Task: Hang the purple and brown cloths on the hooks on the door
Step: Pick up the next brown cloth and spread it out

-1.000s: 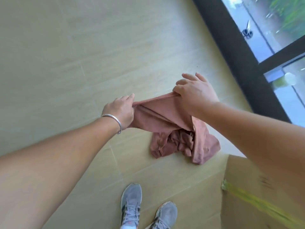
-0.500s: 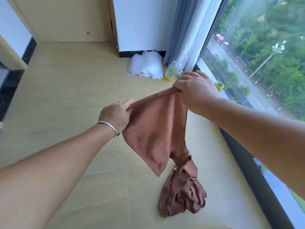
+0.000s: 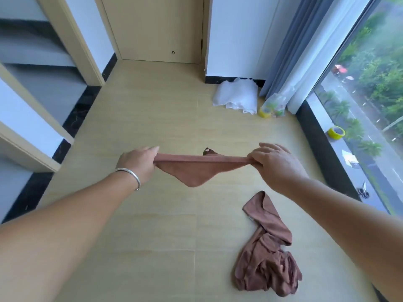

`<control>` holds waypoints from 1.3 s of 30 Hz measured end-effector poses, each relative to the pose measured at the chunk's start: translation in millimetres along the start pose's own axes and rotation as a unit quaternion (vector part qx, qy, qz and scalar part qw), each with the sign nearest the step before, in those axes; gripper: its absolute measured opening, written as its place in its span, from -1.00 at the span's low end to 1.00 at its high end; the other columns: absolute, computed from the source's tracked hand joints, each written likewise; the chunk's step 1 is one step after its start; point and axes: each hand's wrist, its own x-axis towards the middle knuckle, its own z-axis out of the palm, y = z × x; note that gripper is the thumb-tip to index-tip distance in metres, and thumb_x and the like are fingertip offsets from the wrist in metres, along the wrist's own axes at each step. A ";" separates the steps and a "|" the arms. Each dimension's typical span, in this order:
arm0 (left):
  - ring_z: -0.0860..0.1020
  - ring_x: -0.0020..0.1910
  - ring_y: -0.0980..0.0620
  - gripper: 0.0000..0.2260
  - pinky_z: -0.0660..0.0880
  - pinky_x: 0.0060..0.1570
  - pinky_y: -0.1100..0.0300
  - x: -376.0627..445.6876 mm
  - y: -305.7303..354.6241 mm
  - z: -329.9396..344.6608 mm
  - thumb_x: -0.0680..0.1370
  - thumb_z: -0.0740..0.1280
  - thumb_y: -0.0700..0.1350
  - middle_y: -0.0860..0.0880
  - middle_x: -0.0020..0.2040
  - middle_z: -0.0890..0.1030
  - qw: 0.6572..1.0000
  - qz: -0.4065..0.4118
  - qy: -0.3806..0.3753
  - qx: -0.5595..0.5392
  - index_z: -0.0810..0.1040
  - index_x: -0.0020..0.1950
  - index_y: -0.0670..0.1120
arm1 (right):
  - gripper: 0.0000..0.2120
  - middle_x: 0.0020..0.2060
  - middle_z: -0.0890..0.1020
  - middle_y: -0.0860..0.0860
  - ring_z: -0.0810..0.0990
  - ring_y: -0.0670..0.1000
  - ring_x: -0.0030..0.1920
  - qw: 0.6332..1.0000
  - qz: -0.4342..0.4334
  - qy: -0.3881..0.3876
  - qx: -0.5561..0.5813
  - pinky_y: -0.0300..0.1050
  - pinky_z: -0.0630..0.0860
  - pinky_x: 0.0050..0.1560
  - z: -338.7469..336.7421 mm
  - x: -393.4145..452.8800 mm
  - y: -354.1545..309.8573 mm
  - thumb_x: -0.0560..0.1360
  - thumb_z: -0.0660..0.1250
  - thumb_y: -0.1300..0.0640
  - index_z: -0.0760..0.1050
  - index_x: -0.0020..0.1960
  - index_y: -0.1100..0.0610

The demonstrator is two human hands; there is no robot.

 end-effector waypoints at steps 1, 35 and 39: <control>0.54 0.10 -0.11 -0.70 0.48 -0.04 0.05 -22.2 -7.2 16.1 0.54 0.18 -0.17 0.01 0.19 0.56 1.000 -0.007 -0.021 0.011 0.44 0.26 0.01 | -0.73 0.14 0.62 -0.14 0.37 0.01 0.40 1.000 0.000 -0.030 0.005 -0.07 0.21 0.38 26.1 -14.9 -8.2 0.61 0.16 -0.07 0.59 0.12 -0.04; 0.53 0.14 -0.08 -0.71 0.49 0.02 0.09 -214.2 -109.5 250.7 0.52 0.15 -0.19 0.03 0.17 0.56 0.953 -0.067 -0.295 0.026 0.48 0.17 0.06 | -0.70 0.33 0.44 -0.13 0.15 -0.01 0.49 0.963 0.035 -0.269 -0.013 -0.10 0.10 0.43 287.1 -130.1 -141.4 0.62 0.07 0.12 0.46 0.26 -0.04; 0.55 0.11 -0.11 -0.74 0.49 0.00 0.08 -132.6 -116.1 151.1 0.54 0.17 -0.14 -0.01 0.16 0.59 0.980 -0.076 -0.182 0.017 0.51 0.18 0.03 | -0.68 0.36 0.44 -0.10 0.17 0.00 0.49 0.983 0.049 -0.175 -0.028 -0.08 0.13 0.40 194.5 -44.4 -123.2 0.61 0.08 0.13 0.48 0.28 -0.02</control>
